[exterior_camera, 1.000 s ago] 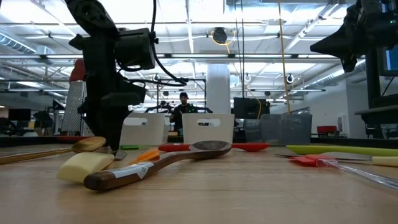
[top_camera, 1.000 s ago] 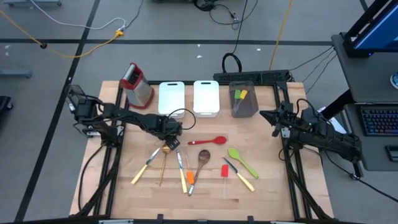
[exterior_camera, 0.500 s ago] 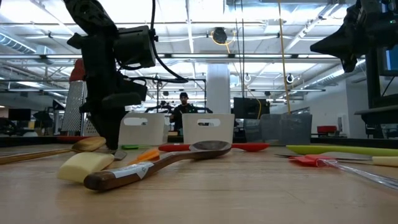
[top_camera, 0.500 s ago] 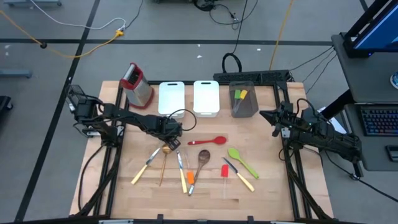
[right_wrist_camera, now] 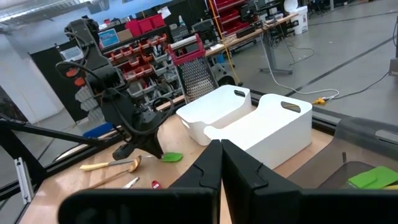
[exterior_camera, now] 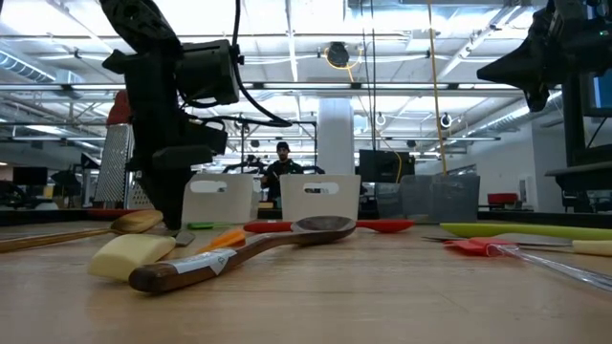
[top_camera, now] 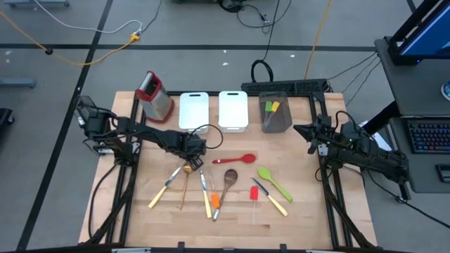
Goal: Pick & Place Kitchen Items
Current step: Put the green silicone spatula into the black bin
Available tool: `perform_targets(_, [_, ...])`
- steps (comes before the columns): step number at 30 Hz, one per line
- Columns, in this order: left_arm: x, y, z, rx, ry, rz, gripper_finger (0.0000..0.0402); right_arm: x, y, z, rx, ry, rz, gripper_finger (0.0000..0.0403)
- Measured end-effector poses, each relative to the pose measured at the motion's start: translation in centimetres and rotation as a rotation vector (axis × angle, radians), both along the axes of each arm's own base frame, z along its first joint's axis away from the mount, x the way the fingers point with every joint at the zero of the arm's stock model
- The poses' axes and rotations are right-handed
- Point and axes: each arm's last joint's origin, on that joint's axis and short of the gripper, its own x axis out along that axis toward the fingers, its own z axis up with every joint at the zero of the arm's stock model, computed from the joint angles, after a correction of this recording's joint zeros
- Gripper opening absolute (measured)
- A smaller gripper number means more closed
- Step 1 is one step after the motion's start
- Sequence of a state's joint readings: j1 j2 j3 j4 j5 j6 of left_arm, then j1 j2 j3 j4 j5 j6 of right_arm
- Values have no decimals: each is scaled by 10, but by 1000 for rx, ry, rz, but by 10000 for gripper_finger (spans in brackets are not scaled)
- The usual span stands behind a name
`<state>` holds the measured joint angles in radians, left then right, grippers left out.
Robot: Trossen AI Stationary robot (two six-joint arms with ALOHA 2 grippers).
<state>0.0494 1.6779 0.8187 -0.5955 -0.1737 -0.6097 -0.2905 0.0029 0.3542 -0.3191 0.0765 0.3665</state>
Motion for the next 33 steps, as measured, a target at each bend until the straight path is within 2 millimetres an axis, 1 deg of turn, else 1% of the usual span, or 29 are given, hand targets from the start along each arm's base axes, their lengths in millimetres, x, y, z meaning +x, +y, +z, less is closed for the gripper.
perform_targets(9, [5, 3, 9, 82, 47, -48, 5, 0, 0, 0, 13, -5, -1, 0])
perform_targets(19, [5, 2, 9, 36, 42, -58, 3, 0, 0, 0, 13, -5, -1, 0])
perform_targets(25, [5, -2, 9, 22, 46, -97, 2, 0, 0, 0, 13, -5, -1, 0])
perform_targets(33, [3, -4, 18, 4, 22, -131, 1, 0, 0, 0, 13, -6, -1, 0])
